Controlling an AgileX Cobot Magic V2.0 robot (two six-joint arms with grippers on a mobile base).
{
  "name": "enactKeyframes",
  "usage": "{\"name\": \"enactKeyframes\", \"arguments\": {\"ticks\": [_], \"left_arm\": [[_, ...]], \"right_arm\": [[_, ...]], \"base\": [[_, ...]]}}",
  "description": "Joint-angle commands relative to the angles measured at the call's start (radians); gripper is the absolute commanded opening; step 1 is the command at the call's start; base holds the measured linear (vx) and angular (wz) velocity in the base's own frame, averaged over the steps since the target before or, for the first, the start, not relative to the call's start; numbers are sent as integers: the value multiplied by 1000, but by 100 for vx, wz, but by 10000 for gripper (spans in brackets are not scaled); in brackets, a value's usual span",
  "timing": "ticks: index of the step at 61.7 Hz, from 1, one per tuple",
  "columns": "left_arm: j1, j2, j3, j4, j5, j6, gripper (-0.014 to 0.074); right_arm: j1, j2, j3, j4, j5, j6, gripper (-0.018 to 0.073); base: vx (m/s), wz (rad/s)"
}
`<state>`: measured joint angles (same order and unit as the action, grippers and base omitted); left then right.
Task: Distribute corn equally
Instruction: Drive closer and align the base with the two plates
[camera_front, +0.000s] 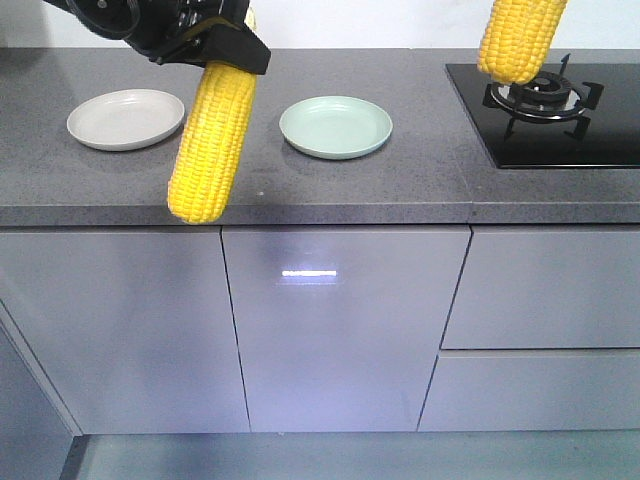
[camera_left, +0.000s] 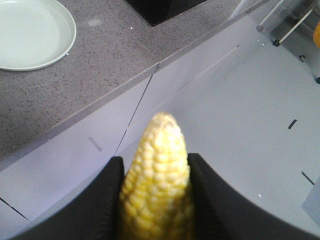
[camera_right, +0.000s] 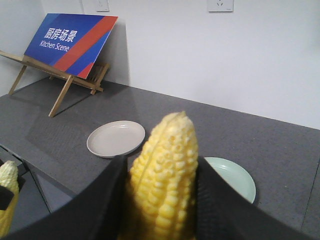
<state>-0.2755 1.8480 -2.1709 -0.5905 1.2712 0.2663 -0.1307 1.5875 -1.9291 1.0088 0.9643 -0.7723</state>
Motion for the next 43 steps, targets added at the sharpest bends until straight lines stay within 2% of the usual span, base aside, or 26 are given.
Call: {"name": "enactKeyframes", "arguments": {"ticks": [1,43], "left_arm": [[0,-52,-31,-43,-18,-5,-8],[0,-52,-31,-43,-18,-5,-8]], "right_arm": [[-5,-36,-26,44,-47,-3,7],[-5,-36,-26,44,-47,-3,7]], "base": [[11,2],[10,7]]}}
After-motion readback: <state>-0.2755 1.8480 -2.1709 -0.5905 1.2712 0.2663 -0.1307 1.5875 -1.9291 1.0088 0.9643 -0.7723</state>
